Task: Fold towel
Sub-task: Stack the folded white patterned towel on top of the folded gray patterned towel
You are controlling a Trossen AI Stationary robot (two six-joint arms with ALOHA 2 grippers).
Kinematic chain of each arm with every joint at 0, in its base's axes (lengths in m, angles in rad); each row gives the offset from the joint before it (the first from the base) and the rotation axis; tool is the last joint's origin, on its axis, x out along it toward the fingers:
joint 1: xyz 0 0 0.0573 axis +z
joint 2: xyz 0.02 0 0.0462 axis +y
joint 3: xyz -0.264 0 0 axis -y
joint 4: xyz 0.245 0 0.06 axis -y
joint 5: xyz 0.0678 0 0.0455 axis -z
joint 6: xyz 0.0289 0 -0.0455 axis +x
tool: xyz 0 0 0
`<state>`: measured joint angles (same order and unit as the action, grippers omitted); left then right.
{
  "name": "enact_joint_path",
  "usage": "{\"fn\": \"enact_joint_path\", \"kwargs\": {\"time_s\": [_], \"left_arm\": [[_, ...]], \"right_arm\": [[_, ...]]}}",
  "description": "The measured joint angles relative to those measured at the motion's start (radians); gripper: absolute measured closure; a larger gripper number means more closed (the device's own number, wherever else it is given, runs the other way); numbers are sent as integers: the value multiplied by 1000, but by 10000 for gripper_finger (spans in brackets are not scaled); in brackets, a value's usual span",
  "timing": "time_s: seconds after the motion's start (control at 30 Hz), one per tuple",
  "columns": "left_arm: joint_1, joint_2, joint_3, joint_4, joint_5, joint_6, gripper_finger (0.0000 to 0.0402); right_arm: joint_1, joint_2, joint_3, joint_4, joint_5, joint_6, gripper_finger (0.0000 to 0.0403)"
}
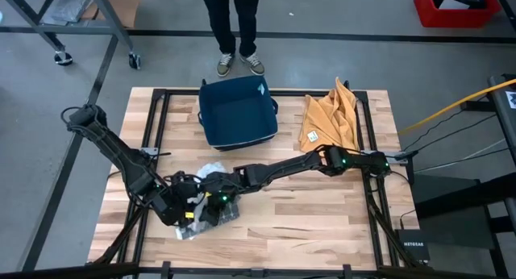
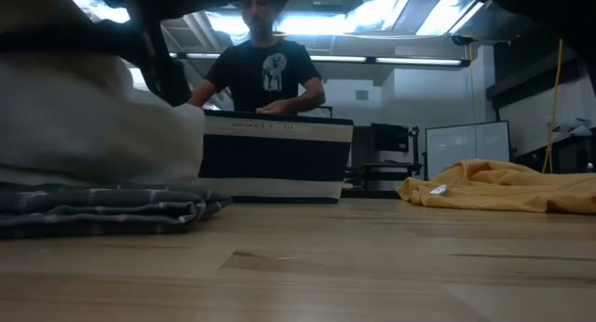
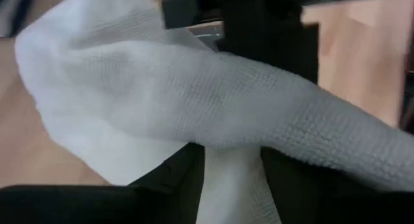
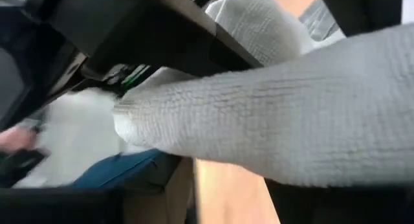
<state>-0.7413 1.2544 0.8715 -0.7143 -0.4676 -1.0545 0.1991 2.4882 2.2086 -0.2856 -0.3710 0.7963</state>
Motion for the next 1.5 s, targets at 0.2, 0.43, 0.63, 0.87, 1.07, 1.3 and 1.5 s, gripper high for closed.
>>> {"fn": "enact_joint_path", "kwargs": {"time_s": [0.2,0.43,0.63,0.87,1.07,1.3,1.5], "left_arm": [[-12,2,0,31,5,6,260],[-14,2,2,67,-4,-7,262],[-8,2,4,151,-16,61,262],[11,2,4,198,-11,115,265],[45,2,3,241,-54,115,265],[108,-20,3,233,-124,133,266],[127,-46,3,208,-118,199,266]], "right_arm": [[-4,0,4,-12,-149,7,226],[-5,-12,26,-134,-158,4,226],[5,-43,25,-372,-130,-47,226],[20,-93,25,-561,-59,-98,226],[26,-134,25,-669,49,-128,226],[30,-146,25,-709,184,-129,226],[30,-146,22,-723,303,-133,226]]}}
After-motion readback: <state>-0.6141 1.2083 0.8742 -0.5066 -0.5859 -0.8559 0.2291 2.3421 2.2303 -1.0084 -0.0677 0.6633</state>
